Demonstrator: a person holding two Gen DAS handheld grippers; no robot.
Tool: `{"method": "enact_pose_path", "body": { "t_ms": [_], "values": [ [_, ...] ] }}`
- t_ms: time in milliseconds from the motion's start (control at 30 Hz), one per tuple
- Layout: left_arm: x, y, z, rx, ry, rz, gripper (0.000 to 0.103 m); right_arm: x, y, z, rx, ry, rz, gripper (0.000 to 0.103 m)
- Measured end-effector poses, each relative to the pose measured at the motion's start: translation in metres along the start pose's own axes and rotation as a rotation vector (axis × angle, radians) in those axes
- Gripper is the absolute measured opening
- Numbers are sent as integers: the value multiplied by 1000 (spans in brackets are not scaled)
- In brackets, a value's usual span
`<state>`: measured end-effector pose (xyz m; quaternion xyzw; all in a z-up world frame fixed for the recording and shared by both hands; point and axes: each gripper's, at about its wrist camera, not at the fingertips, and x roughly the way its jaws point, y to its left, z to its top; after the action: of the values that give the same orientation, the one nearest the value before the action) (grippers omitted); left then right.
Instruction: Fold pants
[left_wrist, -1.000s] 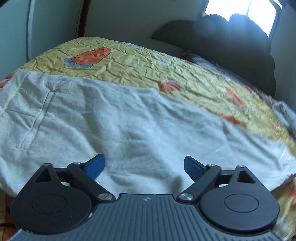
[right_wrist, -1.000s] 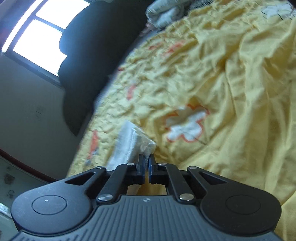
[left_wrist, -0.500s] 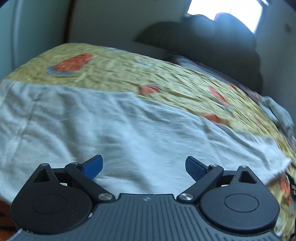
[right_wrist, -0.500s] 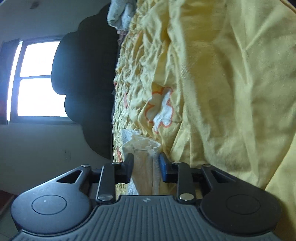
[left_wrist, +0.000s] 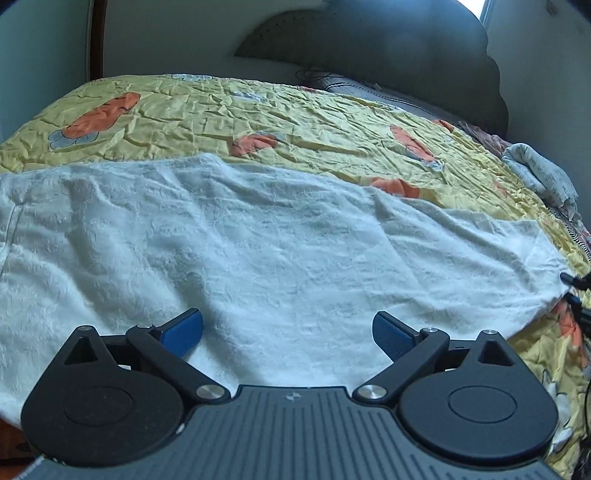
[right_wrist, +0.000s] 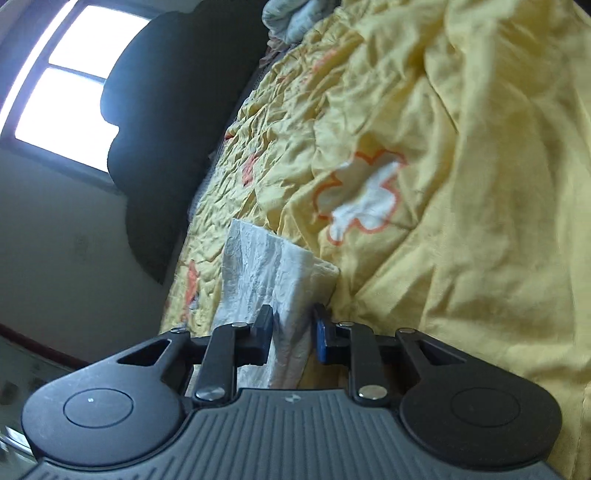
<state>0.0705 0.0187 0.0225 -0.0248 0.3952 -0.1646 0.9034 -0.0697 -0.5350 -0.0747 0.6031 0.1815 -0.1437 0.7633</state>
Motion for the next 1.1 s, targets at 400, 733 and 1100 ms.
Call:
{"method": "enact_pose_path", "body": {
  "t_ms": [400, 733, 1100],
  "values": [
    [8, -42, 9, 89, 14, -58, 98, -5, 3, 10, -5, -23, -61, 34],
    [12, -70, 32, 133, -4, -122, 98, 4, 35, 1, -243, -72, -121, 14],
    [118, -188, 94, -151, 252, -670, 98, 9, 128, -136, -1396, -135, -164, 13]
  ]
}}
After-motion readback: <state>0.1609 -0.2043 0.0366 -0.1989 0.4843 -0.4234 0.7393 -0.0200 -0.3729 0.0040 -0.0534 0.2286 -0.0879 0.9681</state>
